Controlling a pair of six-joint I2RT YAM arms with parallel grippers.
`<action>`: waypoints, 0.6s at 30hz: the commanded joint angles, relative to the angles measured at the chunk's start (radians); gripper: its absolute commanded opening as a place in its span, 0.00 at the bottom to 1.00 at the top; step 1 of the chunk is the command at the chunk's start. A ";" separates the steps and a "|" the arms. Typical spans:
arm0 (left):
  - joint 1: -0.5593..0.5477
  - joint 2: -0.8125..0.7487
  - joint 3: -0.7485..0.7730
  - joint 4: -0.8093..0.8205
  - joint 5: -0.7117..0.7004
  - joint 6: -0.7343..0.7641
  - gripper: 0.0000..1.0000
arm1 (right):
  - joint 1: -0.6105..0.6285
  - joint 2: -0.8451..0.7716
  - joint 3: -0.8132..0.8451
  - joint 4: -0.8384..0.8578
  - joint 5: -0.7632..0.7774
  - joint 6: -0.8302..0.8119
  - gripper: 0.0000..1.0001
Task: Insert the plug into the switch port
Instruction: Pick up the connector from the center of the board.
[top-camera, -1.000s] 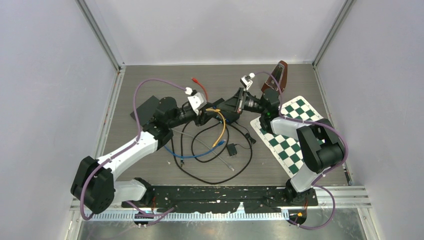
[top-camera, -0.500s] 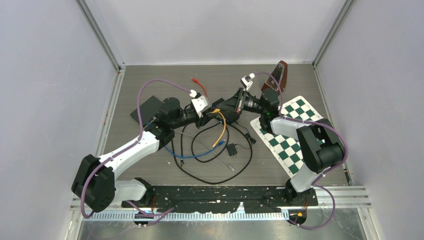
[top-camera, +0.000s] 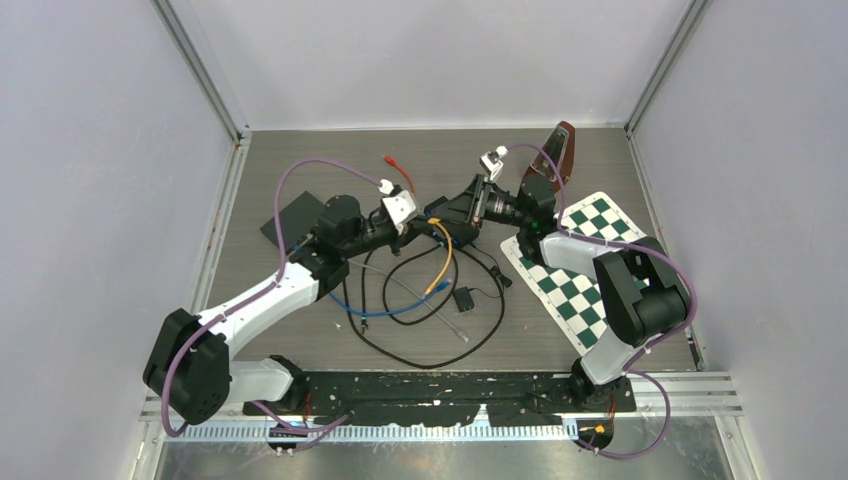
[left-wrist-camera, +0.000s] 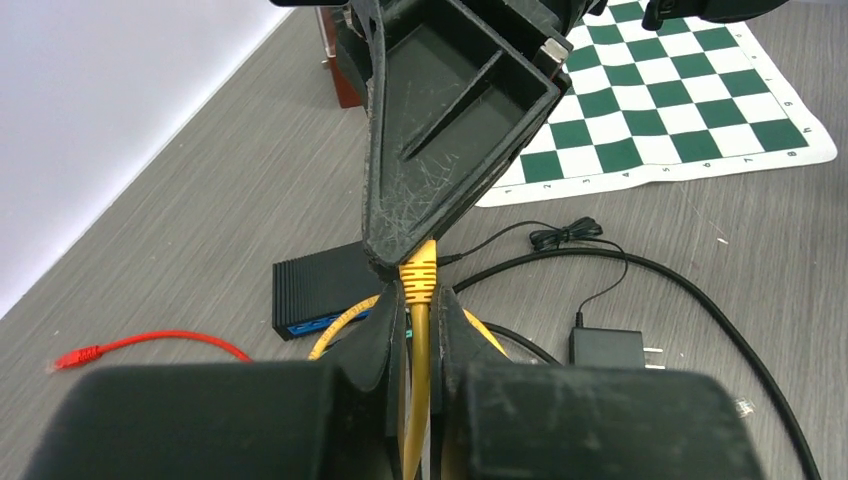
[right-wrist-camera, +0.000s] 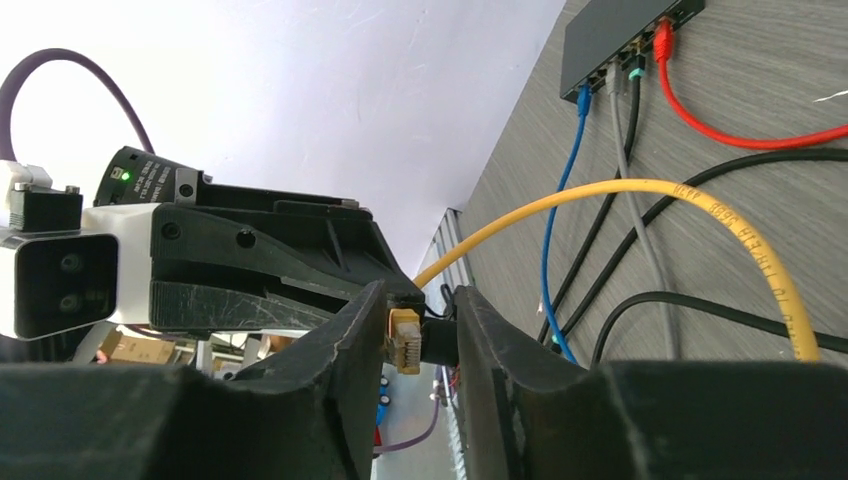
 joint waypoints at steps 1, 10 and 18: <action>-0.005 -0.015 -0.018 0.068 -0.039 0.014 0.00 | 0.005 -0.026 0.080 -0.109 0.025 -0.109 0.43; 0.072 -0.130 -0.012 -0.138 -0.284 -0.035 0.00 | -0.031 -0.141 0.279 -0.683 0.161 -0.486 0.76; 0.318 -0.263 0.095 -0.238 -0.655 0.163 0.00 | -0.072 -0.117 0.466 -0.991 0.291 -0.736 0.95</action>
